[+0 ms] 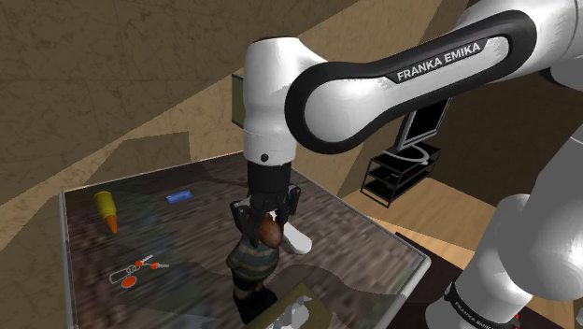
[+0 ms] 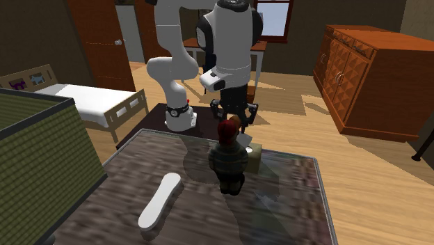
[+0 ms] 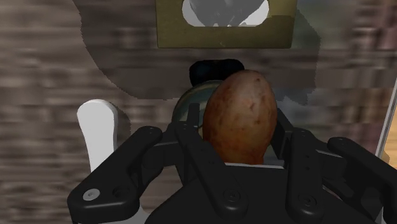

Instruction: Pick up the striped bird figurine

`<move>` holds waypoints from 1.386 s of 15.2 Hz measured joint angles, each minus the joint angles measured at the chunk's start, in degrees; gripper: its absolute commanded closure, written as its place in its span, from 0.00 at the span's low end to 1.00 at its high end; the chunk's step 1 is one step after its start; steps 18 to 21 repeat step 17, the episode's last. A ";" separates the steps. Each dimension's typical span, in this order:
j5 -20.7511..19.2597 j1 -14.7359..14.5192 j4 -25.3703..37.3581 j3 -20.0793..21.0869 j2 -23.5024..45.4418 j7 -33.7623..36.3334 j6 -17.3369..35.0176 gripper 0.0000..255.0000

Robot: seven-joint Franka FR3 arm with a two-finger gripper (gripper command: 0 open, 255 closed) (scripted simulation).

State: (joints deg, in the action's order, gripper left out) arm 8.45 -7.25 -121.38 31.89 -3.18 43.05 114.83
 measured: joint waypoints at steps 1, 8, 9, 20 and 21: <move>0.03 0.00 -0.02 0.00 -0.02 0.00 -0.02 1.00; 0.58 0.20 3.01 -0.39 -1.54 -0.22 -4.61 1.00; 0.74 0.23 3.45 -0.48 -1.96 -0.32 -5.42 1.00; 0.97 0.41 8.17 -0.86 -3.06 -0.13 -11.13 1.00; 0.97 0.41 8.17 -0.86 -3.06 -0.13 -11.13 1.00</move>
